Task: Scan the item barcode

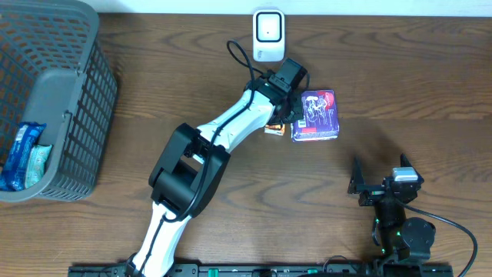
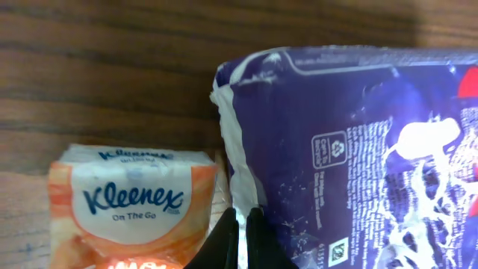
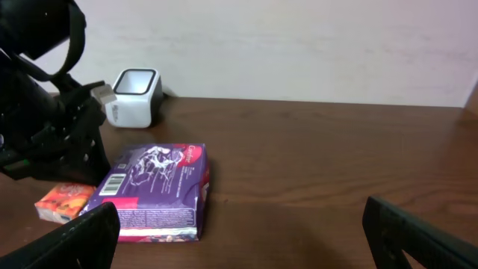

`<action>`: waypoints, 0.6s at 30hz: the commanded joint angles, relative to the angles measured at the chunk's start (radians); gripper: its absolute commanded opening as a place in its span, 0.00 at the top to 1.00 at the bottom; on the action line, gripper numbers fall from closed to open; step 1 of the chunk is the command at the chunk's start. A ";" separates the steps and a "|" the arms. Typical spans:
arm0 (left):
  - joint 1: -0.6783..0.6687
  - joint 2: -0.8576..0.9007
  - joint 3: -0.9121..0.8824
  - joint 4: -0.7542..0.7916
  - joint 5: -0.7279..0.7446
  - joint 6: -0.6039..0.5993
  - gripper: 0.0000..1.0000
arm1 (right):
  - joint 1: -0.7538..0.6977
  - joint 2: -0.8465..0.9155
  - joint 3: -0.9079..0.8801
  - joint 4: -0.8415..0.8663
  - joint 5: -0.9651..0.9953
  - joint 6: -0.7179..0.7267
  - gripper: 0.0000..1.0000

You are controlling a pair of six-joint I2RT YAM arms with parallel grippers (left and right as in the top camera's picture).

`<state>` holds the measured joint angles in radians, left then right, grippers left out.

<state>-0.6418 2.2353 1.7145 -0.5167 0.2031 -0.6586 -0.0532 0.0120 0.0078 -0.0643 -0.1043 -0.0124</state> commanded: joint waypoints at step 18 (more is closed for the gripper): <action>0.444 -0.585 0.032 -0.123 -0.014 0.248 0.44 | -0.005 -0.005 -0.002 -0.003 -0.006 -0.015 0.01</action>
<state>-0.2756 1.7271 1.7214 -0.6281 0.2031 -0.4843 -0.0532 0.0120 0.0078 -0.0639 -0.1043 -0.0124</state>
